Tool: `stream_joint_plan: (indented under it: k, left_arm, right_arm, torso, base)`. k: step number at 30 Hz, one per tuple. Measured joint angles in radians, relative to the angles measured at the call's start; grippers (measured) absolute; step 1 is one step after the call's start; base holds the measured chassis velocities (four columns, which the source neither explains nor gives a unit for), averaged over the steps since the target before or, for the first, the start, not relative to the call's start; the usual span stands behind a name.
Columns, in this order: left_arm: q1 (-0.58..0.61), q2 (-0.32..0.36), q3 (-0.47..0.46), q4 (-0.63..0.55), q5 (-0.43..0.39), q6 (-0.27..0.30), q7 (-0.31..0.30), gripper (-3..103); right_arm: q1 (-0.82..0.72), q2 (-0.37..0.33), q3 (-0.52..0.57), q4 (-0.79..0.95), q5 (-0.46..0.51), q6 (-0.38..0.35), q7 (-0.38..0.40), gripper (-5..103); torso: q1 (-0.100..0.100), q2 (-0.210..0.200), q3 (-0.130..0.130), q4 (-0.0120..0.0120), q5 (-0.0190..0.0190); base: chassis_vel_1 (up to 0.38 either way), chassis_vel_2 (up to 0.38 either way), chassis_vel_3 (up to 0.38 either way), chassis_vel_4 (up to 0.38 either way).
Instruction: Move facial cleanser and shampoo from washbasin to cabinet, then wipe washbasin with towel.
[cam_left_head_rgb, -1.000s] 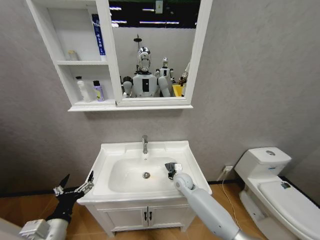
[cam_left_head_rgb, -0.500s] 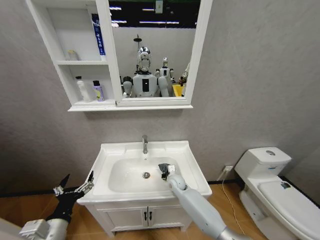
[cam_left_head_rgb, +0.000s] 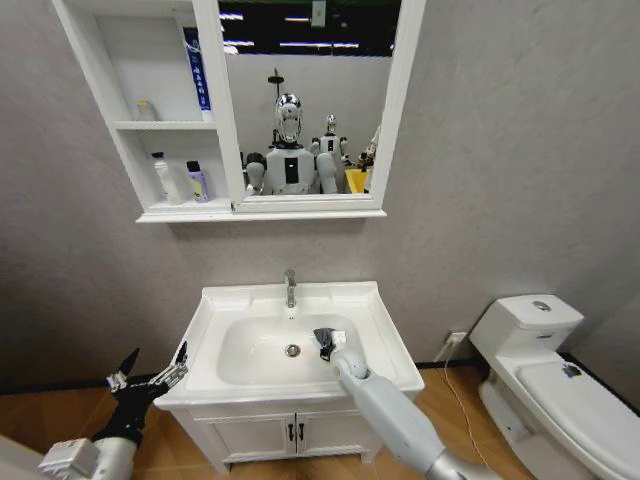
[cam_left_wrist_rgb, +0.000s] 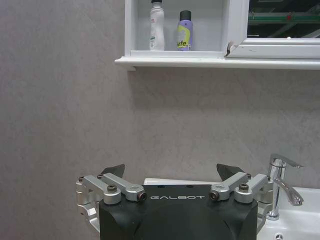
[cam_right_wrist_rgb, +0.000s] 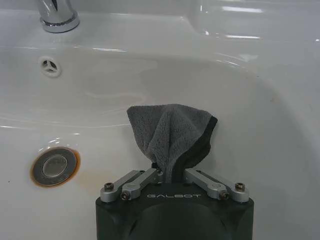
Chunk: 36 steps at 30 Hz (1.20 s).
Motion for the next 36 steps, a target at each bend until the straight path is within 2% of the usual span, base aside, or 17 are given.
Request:
stream_joint_plan:
  k: [6, 8, 16, 20, 26, 36]
  left_arm:
    - [0.000, 0.000, 0.000, 0.000, 0.000, 0.000, 0.000, 100]
    - [0.000, 0.000, 0.000, 0.000, 0.000, 0.000, 0.000, 100]
    - [0.000, 0.000, 0.000, 0.000, 0.000, 0.000, 0.000, 100]
    - [0.000, 0.000, 0.000, 0.000, 0.000, 0.000, 0.000, 100]
    - [0.000, 0.000, 0.000, 0.000, 0.000, 0.000, 0.000, 100]
    - [0.000, 0.000, 0.000, 0.000, 0.000, 0.000, 0.000, 100]
  right_arm:
    - [-0.008, -0.034, 0.016, 0.026, 0.031, -0.019, 0.018, 5]
    - [-0.010, -0.039, 0.017, 0.035, 0.071, -0.036, 0.038, 5]
    - [0.007, -0.019, -0.016, 0.016, 0.126, -0.077, 0.064, 5]
    - [0.019, -0.005, -0.025, -0.006, 0.132, -0.077, 0.049, 5]
    - [0.043, 0.028, -0.045, -0.049, 0.103, -0.073, -0.013, 5]
    - [0.094, 0.084, -0.078, -0.125, 0.103, -0.074, -0.045, 5]
  torso:
    - [0.000, 0.000, 0.000, 0.0003, 0.0002]
    - [0.000, 0.000, 0.000, 0.0002, 0.0000]
    - [0.000, 0.000, 0.000, -0.0001, -0.0001]
    - [0.000, 0.000, 0.000, -0.0001, -0.0001]
    - [0.000, 0.000, 0.000, -0.0002, -0.0002]
    - [0.000, 0.000, 0.000, 0.0000, -0.0001]
  base:
    - [0.000, 0.000, 0.000, 0.000]
    - [0.000, 0.000, 0.000, 0.000]
    - [0.000, 0.000, 0.000, 0.000]
    - [0.000, 0.000, 0.000, 0.000]
    - [0.000, 0.000, 0.000, 0.000]
    - [0.000, 0.000, 0.000, 0.000]
